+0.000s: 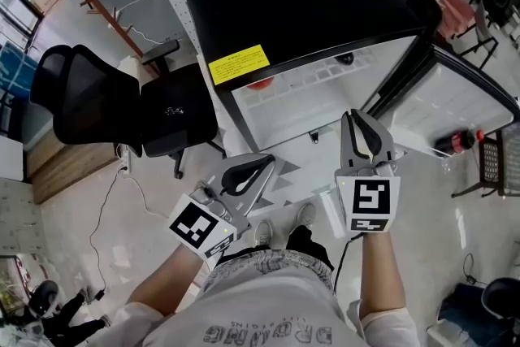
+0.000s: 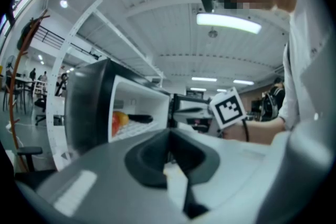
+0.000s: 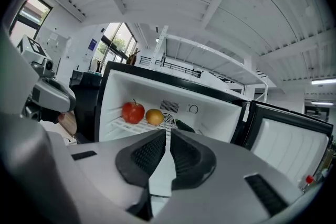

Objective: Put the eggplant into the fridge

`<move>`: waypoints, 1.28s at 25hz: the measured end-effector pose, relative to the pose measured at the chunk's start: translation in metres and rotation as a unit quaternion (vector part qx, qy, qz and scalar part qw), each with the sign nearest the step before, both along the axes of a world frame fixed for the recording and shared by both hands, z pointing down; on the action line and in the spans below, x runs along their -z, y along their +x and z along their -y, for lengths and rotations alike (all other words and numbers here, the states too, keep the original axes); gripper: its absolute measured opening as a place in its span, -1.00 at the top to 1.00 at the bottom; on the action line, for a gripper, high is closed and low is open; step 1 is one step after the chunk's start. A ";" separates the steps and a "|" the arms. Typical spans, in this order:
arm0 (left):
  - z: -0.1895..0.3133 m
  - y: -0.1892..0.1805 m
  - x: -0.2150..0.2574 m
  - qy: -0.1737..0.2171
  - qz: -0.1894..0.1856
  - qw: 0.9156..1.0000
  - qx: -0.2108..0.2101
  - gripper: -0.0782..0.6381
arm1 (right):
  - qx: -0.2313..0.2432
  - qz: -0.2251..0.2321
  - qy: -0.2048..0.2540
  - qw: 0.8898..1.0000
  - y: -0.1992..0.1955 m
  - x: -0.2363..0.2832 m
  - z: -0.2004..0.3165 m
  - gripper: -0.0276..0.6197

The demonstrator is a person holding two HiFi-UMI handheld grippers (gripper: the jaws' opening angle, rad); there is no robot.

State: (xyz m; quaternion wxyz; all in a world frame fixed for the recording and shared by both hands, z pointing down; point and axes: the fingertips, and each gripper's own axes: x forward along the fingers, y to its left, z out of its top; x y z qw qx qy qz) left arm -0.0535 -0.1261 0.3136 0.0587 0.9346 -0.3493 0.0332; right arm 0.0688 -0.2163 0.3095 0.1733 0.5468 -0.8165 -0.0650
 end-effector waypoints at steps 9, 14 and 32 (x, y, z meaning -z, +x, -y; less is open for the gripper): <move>-0.009 -0.018 0.004 0.008 -0.004 1.000 -0.013 0.76 | -0.010 -0.002 -0.005 1.000 -0.014 -0.007 -0.028 0.86; -0.011 -0.025 0.003 0.011 -0.003 1.000 -0.017 0.76 | -0.011 -0.007 -0.013 1.000 -0.020 -0.014 -0.040 0.88; -0.005 -0.032 -0.004 0.007 0.000 1.000 -0.022 0.76 | 0.017 -0.011 -0.053 0.998 -0.040 -0.040 -0.061 0.90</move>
